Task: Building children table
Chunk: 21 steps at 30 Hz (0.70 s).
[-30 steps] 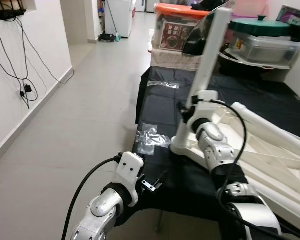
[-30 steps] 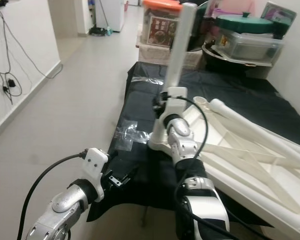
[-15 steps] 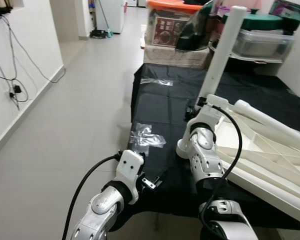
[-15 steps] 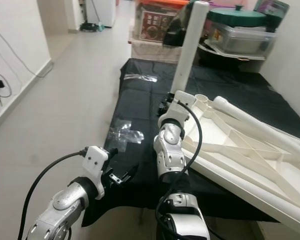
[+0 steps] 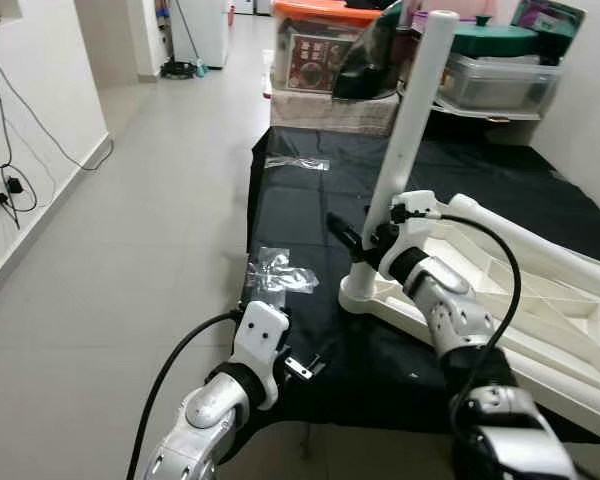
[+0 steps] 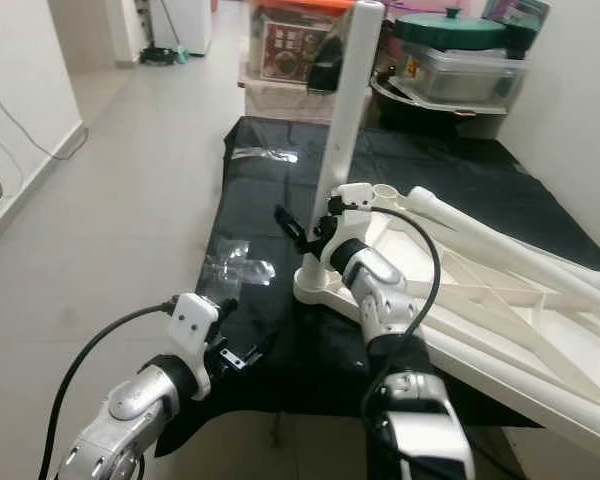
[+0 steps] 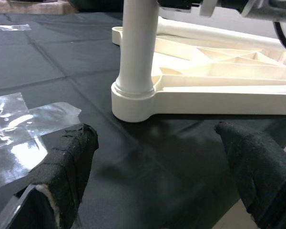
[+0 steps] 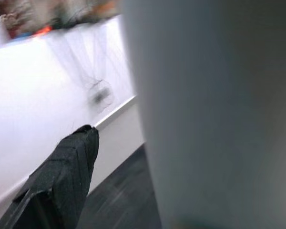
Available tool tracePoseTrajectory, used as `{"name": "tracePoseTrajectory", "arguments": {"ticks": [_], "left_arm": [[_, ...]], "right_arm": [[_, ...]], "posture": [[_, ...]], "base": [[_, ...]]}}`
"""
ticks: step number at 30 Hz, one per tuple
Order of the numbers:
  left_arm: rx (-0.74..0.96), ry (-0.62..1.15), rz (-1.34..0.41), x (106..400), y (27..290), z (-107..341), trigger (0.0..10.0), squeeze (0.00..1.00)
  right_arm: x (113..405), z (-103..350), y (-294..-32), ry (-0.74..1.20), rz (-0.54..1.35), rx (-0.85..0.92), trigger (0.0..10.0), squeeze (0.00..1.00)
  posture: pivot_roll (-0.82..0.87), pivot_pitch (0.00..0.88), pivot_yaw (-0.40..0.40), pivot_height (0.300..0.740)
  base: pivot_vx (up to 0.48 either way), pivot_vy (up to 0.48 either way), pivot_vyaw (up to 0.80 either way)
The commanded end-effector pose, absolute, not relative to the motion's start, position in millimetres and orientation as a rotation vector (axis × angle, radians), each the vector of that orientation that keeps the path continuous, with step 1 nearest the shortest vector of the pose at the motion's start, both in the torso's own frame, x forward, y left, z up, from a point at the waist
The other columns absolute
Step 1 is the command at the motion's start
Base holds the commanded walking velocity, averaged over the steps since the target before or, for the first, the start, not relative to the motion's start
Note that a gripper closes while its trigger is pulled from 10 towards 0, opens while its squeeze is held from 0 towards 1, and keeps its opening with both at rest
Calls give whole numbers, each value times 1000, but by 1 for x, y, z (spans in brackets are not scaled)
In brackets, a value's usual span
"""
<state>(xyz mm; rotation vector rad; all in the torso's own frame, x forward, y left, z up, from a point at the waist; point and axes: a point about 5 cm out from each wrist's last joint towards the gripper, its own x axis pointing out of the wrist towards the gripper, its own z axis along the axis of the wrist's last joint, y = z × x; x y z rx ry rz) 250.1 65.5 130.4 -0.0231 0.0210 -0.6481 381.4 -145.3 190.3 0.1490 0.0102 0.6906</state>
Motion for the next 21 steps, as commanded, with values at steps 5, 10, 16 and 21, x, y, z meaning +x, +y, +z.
{"name": "tracePoseTrajectory", "arguments": {"ticks": [5, 10, 16, 21], "left_arm": [[-28, 10, -653, 243, 64, 133, 10000, 0], [-39, 21, -654, 236, 66, 133, 10000, 0], [-43, 27, -655, 232, 67, 133, 10000, 0], [-44, 28, -653, 231, 67, 134, 10000, 0]], "right_arm": [[378, 196, -123, 57, 992, 123, 10000, 0], [372, 197, -108, 138, 1257, 80, 10000, 0], [373, 200, -96, 137, 1328, 75, 0, 0], [377, 205, -91, 84, 1259, 69, 0, 0]], "posture": [[165, 0, -146, 740], [171, 0, -152, 740], [176, 0, -156, 740], [177, 0, -157, 740]], "base": [[0, 0, 0], [0, 0, 0], [0, 0, 0], [0, 0, 0]]}}
